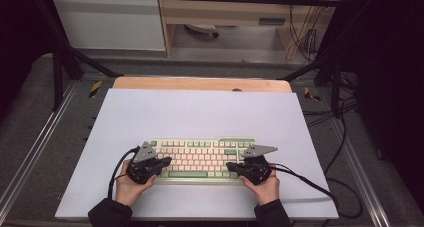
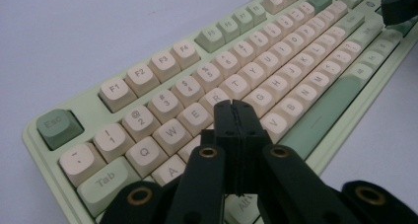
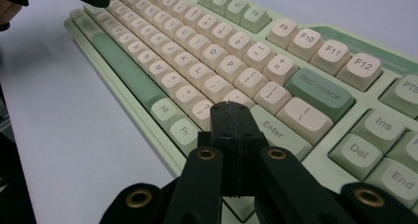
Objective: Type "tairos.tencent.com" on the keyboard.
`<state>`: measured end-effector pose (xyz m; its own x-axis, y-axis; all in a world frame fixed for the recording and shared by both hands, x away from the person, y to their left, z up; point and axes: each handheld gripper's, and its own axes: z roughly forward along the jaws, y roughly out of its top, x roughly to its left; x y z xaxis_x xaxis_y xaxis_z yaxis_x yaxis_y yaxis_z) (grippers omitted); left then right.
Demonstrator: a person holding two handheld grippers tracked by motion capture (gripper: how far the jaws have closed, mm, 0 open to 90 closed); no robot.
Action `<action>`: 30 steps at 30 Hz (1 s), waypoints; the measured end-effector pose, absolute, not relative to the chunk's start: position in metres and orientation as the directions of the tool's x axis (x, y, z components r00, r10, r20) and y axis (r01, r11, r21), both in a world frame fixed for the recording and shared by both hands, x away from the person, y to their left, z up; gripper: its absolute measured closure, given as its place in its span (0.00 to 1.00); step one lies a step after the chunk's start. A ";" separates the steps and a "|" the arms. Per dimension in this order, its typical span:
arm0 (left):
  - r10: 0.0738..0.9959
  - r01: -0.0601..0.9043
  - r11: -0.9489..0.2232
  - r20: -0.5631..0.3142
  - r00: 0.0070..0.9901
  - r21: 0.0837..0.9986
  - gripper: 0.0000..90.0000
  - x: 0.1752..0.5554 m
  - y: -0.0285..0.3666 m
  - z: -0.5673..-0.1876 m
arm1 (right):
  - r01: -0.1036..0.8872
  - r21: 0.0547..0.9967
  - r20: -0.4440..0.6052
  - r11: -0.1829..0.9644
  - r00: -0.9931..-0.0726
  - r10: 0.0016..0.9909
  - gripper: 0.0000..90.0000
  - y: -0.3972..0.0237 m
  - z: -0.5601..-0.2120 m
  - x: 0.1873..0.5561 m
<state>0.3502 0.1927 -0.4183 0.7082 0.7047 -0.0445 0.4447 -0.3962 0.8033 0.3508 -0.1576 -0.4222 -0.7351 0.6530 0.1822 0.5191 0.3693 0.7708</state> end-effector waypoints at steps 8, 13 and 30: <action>0.716 0.451 -0.399 -0.036 0.697 0.799 1.00 0.359 0.192 -0.414 | 0.514 0.775 0.180 0.368 -0.737 0.652 1.00 -0.158 -0.421 0.351; 0.724 0.454 -0.392 -0.036 0.689 0.800 1.00 0.366 0.191 -0.412 | 0.513 0.775 0.180 0.368 -0.738 0.651 1.00 -0.158 -0.421 0.351; 0.742 0.482 -0.393 -0.040 0.669 0.783 1.00 0.379 0.184 -0.423 | 0.515 0.774 0.180 0.369 -0.737 0.651 1.00 -0.158 -0.421 0.351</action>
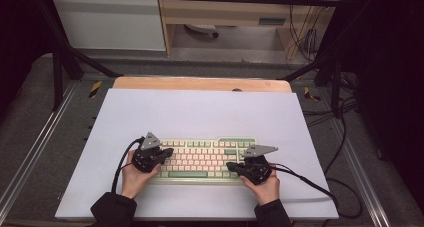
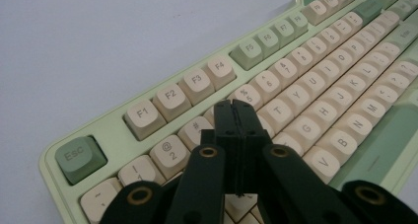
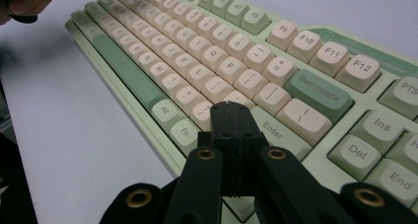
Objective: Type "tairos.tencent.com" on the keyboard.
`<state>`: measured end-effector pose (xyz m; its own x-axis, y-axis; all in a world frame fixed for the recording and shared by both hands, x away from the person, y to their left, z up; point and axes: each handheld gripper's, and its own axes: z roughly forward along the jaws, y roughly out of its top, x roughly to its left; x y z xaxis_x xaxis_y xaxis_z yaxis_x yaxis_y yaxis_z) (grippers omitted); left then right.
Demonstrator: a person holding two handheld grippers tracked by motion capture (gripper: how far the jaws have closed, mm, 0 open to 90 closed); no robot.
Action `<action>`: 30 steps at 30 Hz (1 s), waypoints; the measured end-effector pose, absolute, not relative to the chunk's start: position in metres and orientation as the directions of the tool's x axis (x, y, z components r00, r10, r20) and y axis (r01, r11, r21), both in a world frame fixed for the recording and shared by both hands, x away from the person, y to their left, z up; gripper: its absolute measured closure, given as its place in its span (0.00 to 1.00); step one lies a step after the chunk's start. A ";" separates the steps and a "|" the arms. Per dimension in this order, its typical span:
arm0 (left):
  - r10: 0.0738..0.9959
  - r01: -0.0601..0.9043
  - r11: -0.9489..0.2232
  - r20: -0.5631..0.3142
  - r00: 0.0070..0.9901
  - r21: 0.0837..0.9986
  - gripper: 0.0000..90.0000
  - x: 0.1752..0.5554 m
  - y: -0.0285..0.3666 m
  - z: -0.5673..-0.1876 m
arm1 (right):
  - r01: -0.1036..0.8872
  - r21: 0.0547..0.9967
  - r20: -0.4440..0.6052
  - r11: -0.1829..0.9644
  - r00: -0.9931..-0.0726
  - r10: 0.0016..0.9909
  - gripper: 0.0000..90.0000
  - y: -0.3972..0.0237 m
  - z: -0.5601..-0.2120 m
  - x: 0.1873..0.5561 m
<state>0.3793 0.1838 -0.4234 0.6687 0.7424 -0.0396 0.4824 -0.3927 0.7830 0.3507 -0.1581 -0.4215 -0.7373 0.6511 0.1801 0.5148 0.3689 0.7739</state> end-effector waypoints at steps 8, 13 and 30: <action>0.734 0.478 -0.415 -0.026 0.679 0.774 1.00 0.379 0.181 -0.428 | 0.512 0.776 0.178 0.368 -0.738 0.651 1.00 -0.159 -0.420 0.350; 0.733 0.477 -0.415 -0.026 0.680 0.775 1.00 0.379 0.181 -0.429 | 0.513 0.774 0.179 0.370 -0.738 0.651 1.00 -0.159 -0.421 0.350; 0.728 0.469 -0.403 -0.035 0.685 0.786 1.00 0.373 0.187 -0.427 | 0.511 0.775 0.176 0.372 -0.740 0.649 1.00 -0.159 -0.420 0.350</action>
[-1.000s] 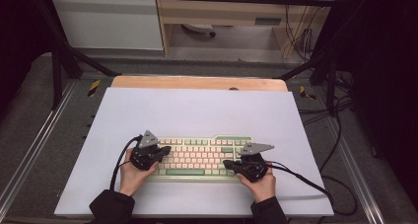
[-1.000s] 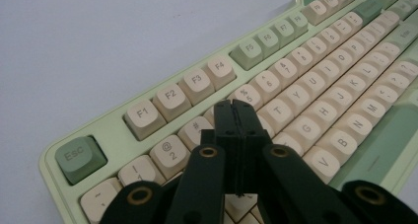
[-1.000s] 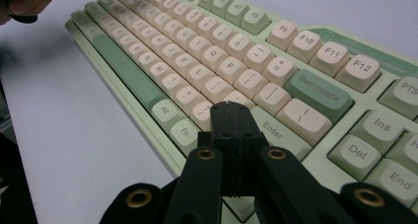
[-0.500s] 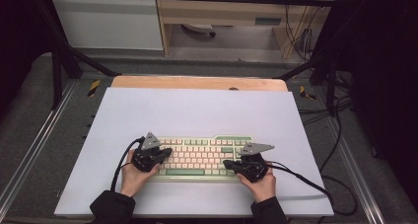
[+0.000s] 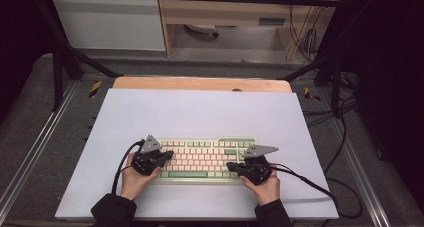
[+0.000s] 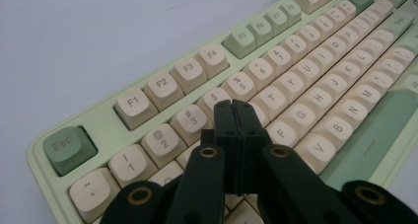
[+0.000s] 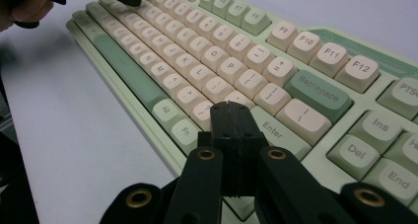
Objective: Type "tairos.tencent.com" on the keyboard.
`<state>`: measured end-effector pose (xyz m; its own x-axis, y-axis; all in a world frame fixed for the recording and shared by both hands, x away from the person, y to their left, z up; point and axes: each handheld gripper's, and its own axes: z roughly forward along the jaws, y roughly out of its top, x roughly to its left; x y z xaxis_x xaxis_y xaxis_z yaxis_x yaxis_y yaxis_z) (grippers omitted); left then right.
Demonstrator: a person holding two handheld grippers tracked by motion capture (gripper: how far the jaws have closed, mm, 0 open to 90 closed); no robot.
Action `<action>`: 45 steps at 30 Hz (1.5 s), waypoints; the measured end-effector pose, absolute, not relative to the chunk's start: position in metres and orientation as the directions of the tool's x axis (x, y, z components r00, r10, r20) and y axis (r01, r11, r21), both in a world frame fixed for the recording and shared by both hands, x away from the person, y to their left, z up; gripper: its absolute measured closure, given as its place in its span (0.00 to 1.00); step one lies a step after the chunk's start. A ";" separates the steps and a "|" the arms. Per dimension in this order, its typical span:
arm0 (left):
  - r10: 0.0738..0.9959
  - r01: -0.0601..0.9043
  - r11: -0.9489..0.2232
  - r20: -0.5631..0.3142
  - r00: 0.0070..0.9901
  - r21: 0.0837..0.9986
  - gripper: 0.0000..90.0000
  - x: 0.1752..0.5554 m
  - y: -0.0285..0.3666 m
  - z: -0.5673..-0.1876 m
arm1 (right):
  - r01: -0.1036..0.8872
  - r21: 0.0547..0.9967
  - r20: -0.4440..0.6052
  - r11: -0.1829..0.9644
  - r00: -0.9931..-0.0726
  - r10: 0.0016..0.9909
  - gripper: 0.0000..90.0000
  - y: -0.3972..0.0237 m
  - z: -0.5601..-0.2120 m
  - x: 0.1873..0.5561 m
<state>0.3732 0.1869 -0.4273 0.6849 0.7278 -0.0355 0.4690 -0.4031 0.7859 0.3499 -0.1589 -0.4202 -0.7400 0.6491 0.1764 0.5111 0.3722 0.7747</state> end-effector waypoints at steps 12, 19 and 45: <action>0.721 0.464 -0.393 -0.048 0.692 0.794 1.00 0.363 0.195 -0.424 | 0.507 0.783 0.181 0.360 -0.740 0.648 1.00 -0.159 -0.418 0.349; 0.723 0.467 -0.389 -0.051 0.689 0.794 1.00 0.358 0.202 -0.425 | 0.502 0.783 0.179 0.367 -0.747 0.641 1.00 -0.156 -0.416 0.348; 0.734 0.471 -0.367 -0.061 0.677 0.802 1.00 0.348 0.218 -0.425 | 0.478 0.782 0.180 0.401 -0.789 0.588 1.00 -0.107 -0.411 0.353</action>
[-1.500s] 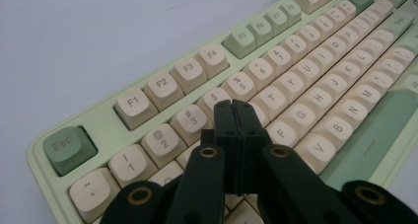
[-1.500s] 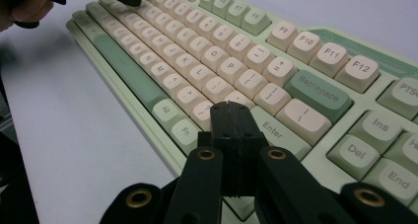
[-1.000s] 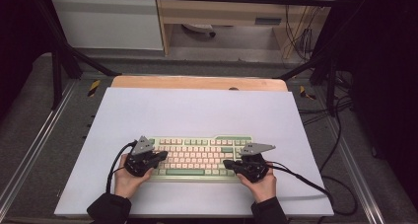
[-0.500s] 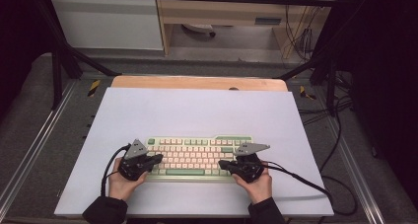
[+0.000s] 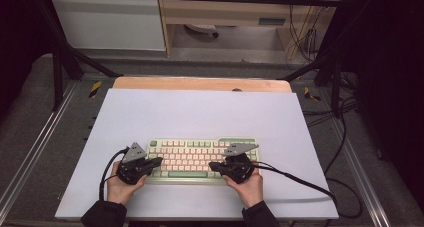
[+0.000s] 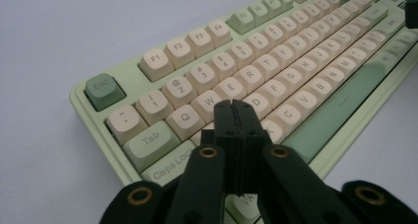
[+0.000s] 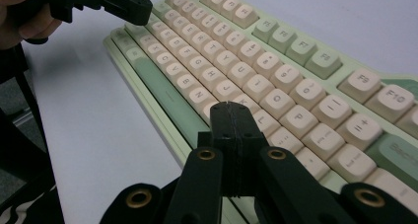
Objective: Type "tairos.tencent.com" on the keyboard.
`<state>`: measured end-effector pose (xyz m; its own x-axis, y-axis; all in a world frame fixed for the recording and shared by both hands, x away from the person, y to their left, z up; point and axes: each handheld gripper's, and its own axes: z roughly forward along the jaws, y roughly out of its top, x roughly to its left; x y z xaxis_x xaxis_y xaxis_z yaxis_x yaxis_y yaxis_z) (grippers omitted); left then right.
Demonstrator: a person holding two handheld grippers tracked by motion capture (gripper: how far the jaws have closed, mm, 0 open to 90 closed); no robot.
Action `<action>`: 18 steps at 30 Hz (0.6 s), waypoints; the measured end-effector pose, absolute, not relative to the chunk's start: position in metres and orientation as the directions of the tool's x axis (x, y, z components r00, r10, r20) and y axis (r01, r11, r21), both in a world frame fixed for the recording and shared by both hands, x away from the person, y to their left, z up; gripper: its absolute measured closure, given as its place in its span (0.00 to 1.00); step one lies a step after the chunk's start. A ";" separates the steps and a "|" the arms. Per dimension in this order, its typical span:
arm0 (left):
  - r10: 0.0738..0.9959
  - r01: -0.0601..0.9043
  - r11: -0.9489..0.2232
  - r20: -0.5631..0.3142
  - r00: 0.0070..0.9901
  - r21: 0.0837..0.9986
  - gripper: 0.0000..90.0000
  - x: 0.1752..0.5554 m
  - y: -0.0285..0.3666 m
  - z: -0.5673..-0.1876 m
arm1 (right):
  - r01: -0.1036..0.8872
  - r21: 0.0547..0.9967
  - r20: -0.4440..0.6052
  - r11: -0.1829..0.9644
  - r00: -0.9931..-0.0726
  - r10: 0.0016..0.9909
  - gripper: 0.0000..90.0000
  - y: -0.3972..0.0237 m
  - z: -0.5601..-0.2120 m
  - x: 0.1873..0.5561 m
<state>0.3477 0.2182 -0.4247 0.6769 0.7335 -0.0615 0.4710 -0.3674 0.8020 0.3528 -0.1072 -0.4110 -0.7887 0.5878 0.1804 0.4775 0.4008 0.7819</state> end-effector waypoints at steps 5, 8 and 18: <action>0.736 0.472 -0.364 -0.063 0.674 0.803 1.00 0.348 0.219 -0.424 | 0.475 0.781 0.187 0.406 -0.797 0.574 1.00 -0.090 -0.414 0.356; 0.737 0.472 -0.360 -0.065 0.673 0.805 1.00 0.348 0.220 -0.424 | 0.472 0.777 0.184 0.416 -0.803 0.567 1.00 -0.080 -0.417 0.359; 0.735 0.472 -0.361 -0.066 0.675 0.804 1.00 0.349 0.219 -0.425 | 0.473 0.772 0.187 0.425 -0.807 0.560 1.00 -0.061 -0.426 0.366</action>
<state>0.3487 0.2192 -0.4250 0.6751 0.7348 -0.0665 0.4724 -0.3613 0.8039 0.3657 -0.0615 -0.4257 -0.8072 0.5598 0.1871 0.4734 0.4247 0.7717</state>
